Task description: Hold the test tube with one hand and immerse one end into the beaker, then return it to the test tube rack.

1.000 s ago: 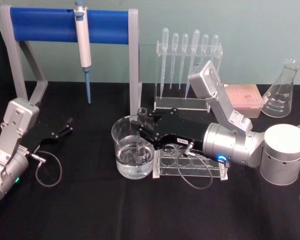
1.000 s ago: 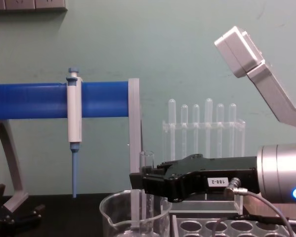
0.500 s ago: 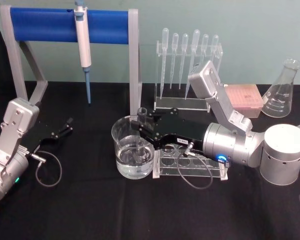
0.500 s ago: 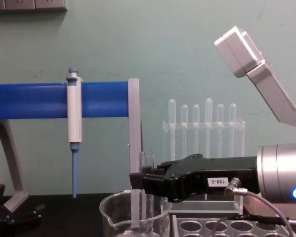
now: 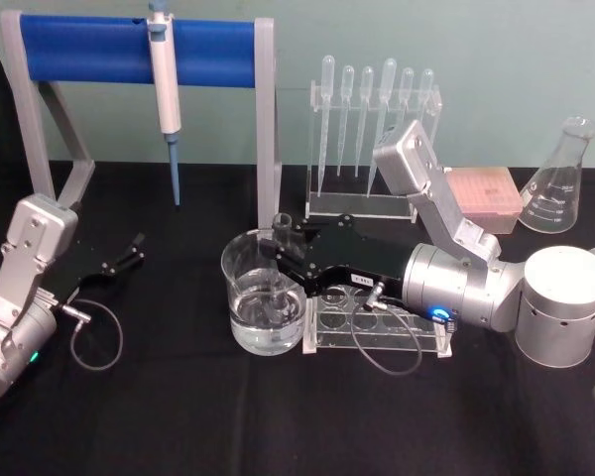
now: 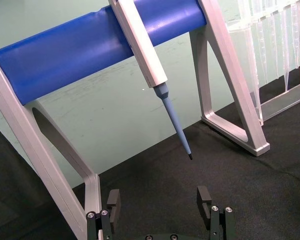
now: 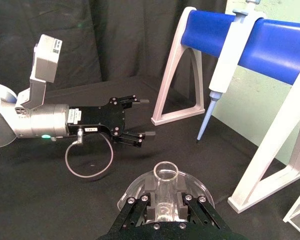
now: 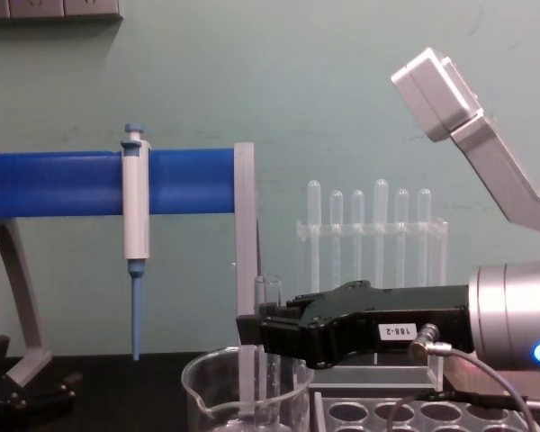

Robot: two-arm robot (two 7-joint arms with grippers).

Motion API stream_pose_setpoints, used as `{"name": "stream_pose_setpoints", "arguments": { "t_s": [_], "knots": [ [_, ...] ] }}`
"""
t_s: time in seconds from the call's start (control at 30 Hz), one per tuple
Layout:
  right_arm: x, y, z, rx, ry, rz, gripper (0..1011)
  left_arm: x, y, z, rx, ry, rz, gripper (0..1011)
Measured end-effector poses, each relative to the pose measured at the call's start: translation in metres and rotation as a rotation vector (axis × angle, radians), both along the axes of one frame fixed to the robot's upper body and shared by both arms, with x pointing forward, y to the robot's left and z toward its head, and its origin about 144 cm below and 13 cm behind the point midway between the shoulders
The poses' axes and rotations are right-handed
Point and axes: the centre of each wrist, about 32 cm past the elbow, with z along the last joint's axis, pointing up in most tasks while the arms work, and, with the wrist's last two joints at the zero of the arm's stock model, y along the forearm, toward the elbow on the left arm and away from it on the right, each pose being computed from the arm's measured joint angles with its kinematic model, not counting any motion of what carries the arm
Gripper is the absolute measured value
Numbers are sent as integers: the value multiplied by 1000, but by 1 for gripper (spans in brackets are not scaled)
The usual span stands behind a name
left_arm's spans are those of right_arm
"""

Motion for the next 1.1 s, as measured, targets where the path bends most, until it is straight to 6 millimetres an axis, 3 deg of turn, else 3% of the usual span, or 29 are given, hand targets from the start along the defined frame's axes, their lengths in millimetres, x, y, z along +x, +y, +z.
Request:
{"name": "stream_pose_setpoints", "arguments": {
  "t_s": [1.1],
  "knots": [
    [0,0,0,0,0,0,227,0,0,0,0,0,0,1000]
  ]
}}
